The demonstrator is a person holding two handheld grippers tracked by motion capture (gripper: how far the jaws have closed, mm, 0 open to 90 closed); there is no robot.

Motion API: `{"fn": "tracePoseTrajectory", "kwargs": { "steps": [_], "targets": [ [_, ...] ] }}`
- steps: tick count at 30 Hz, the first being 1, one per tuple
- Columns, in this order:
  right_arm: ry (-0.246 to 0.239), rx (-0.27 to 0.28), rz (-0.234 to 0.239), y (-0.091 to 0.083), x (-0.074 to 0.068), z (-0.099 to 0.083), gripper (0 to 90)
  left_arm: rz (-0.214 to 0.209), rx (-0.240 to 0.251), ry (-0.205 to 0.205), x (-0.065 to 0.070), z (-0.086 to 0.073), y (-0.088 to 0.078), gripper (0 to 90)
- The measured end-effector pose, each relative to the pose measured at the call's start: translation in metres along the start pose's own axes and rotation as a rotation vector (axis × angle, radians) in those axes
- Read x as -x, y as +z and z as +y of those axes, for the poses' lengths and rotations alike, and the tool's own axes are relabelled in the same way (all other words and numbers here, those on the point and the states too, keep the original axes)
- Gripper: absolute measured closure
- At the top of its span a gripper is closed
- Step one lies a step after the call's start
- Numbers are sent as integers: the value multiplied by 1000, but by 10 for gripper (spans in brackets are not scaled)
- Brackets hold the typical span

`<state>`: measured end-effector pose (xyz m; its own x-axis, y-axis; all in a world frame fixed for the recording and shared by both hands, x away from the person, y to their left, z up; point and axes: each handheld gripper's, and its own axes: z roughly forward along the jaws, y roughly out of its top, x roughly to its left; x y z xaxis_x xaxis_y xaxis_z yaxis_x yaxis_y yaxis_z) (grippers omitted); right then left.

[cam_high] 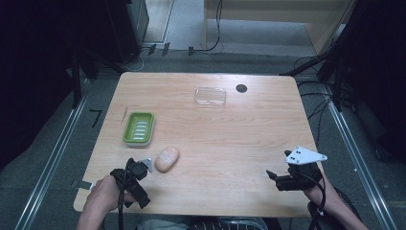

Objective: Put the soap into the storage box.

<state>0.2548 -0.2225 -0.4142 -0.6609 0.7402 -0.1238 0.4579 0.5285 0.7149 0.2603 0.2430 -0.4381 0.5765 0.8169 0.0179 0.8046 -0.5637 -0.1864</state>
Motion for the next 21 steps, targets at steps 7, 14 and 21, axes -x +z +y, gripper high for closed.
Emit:
{"fn": "tracePoseTrajectory", "kwargs": {
  "steps": [7,14,21],
  "targets": [
    [9,-1,3,1,4,-2,134,-3,15,9,0,5,-3,8],
    [16,3,3,-2,5,-5,134,-10,37,16,2,8,-7,0],
    [15,-5,7,0,3,-2,134,-29,71,22,4,8,-14,0]
  ]
}}
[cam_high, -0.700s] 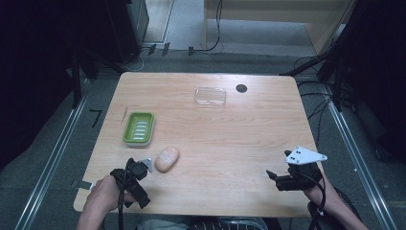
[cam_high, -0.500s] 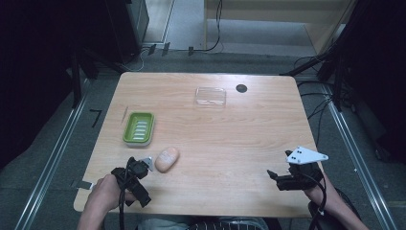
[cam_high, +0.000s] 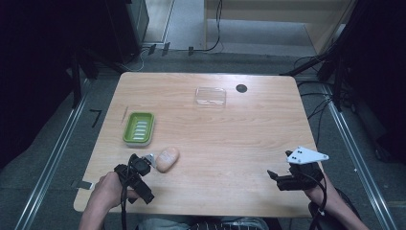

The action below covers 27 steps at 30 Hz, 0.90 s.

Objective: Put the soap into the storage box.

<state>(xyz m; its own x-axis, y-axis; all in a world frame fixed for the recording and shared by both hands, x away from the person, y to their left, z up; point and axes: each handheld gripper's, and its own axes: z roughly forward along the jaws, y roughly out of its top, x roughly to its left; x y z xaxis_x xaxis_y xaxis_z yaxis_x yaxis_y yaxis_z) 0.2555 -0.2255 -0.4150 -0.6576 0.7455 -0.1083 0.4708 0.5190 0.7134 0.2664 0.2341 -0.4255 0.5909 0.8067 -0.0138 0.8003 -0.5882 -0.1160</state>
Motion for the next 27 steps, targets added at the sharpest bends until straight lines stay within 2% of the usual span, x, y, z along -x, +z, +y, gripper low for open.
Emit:
{"fn": "tracePoseTrajectory", "kwargs": {
  "steps": [2,4,7,10,15,27],
  "targets": [
    [3,1,-3,0,0,0,134,-1,6,-1,1,1,-2,0],
    [-4,0,0,1,0,1,134,-7,41,5,2,4,-8,0],
    [0,0,-3,1,-1,1,134,-10,66,16,3,9,-14,0],
    [-16,0,-4,1,-3,3,134,-11,71,28,4,13,-14,0],
    [-6,-1,-5,1,-3,3,134,-22,83,37,7,22,-17,0],
    [-23,0,7,5,-4,7,134,-29,110,23,0,39,-19,0]
  ]
}}
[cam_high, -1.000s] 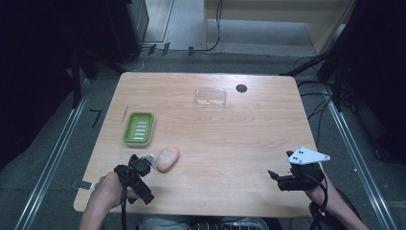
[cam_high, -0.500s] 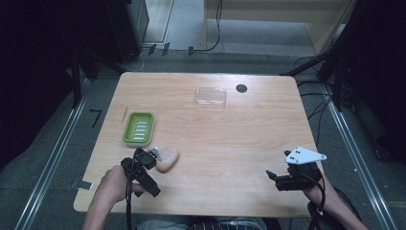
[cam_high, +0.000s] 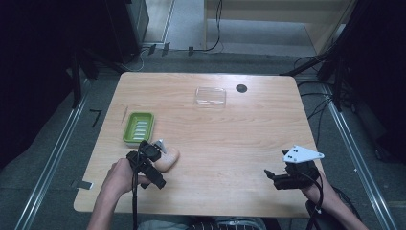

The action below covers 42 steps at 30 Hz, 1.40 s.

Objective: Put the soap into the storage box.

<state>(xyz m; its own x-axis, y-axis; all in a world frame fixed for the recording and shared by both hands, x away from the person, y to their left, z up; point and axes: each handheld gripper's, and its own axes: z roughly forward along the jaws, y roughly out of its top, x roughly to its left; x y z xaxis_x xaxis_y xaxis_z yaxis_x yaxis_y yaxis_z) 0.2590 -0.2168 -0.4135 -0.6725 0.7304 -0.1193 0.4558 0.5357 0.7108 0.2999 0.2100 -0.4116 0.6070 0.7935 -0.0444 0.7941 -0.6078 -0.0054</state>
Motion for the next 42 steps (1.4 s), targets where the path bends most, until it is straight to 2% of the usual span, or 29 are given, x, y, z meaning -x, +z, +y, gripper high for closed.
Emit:
{"fn": "tracePoseTrajectory", "kwargs": {
  "steps": [12,16,22,27,34,42],
  "targets": [
    [-15,8,4,2,-3,3,134,-9,4,-16,-7,16,5,0],
    [-18,8,3,2,-3,3,134,-11,4,-12,-10,25,8,0],
    [-17,12,1,2,-2,3,134,12,6,-17,-11,37,12,0],
    [-18,15,0,1,-2,3,134,6,0,-22,-14,50,19,0],
    [-13,17,1,1,-1,2,134,1,11,-8,-17,58,23,0],
    [-18,17,-3,1,-2,2,134,-11,-1,0,-21,68,32,0]
  ]
}}
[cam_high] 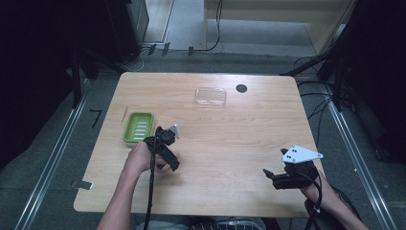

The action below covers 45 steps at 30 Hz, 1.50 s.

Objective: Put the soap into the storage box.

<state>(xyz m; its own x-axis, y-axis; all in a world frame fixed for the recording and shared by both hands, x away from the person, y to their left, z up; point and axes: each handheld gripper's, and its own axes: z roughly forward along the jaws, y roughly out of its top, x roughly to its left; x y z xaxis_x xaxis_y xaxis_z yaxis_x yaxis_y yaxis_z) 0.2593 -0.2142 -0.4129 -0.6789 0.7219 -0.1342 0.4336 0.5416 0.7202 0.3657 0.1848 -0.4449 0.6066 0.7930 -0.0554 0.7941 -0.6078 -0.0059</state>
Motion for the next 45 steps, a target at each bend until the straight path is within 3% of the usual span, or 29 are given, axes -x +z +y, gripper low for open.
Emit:
{"fn": "tracePoseTrajectory", "kwargs": {
  "steps": [11,17,18,23,30,45],
  "targets": [
    [2,-3,-2,0,0,0,134,5,14,-16,-8,1,5,0],
    [-1,-1,-1,-1,0,0,134,11,27,-23,-6,2,6,71],
    [0,-2,-1,0,0,0,134,16,22,-23,-5,3,8,119],
    [-2,0,-1,-1,0,0,134,51,21,-20,-2,5,10,196],
    [0,1,-2,-1,0,0,134,62,26,-2,3,5,8,326],
    [-3,2,-1,-1,0,0,134,62,17,1,5,5,7,338]
  ]
}}
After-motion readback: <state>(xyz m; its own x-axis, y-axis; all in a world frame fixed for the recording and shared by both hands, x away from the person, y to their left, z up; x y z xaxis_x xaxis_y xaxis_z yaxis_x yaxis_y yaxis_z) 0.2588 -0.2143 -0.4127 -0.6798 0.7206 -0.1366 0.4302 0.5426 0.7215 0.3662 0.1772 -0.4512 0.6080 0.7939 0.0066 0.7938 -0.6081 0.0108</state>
